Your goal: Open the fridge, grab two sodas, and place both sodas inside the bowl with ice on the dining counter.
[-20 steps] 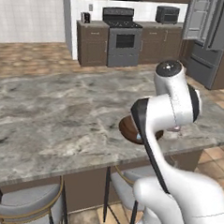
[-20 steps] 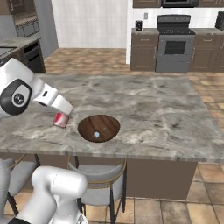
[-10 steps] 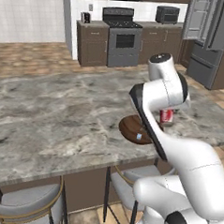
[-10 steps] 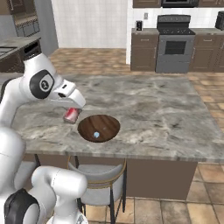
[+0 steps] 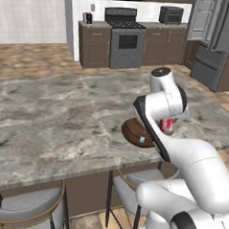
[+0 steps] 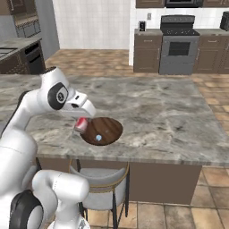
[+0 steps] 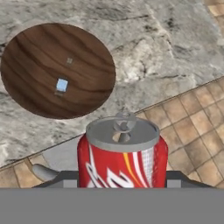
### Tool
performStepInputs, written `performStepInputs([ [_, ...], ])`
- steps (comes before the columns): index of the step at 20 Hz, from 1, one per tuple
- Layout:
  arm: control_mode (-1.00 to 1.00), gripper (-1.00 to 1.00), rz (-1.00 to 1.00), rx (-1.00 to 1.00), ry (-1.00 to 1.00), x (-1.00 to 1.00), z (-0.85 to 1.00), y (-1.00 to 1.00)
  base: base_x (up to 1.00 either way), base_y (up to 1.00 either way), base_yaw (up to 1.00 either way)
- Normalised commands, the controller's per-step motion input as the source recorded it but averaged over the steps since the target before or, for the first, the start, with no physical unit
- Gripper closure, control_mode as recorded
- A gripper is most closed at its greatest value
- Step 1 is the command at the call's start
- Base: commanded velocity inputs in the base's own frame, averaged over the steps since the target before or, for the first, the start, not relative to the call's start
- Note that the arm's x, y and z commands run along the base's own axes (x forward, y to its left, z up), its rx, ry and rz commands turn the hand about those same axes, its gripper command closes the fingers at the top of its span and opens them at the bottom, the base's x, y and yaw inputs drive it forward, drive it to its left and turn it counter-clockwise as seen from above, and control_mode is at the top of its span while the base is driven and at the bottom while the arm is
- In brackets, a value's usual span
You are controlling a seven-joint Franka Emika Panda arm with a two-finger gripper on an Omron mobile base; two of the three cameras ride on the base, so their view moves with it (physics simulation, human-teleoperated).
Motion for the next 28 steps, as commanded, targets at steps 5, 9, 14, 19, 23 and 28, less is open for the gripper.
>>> performStepInputs([
  [5, -1.00, 1.00, 0.03, 0.02, 0.00, 0.35, -0.29, -0.01, 0.00, 0.00, 0.00],
  [9, -1.00, 1.00, 0.00, 0.04, 0.03, 0.43, -0.18, 0.00, 0.00, 0.00, 0.00],
  [14, -1.00, 1.00, 0.00, 0.02, 0.05, 0.46, -0.21, 0.00, 0.00, 0.00, 0.00],
  [19, -1.00, 1.00, 0.00, 0.01, 0.03, 0.42, -0.27, 0.00, 0.00, 0.00, 0.00],
  [23, -1.00, 1.00, 0.00, 0.00, 0.00, 0.37, -0.33, 0.00, 0.00, 0.00, 0.00],
  [28, -1.00, 1.00, 0.00, 0.00, 0.00, 0.20, -0.35, 0.00, 0.00, 0.00, 0.00],
])
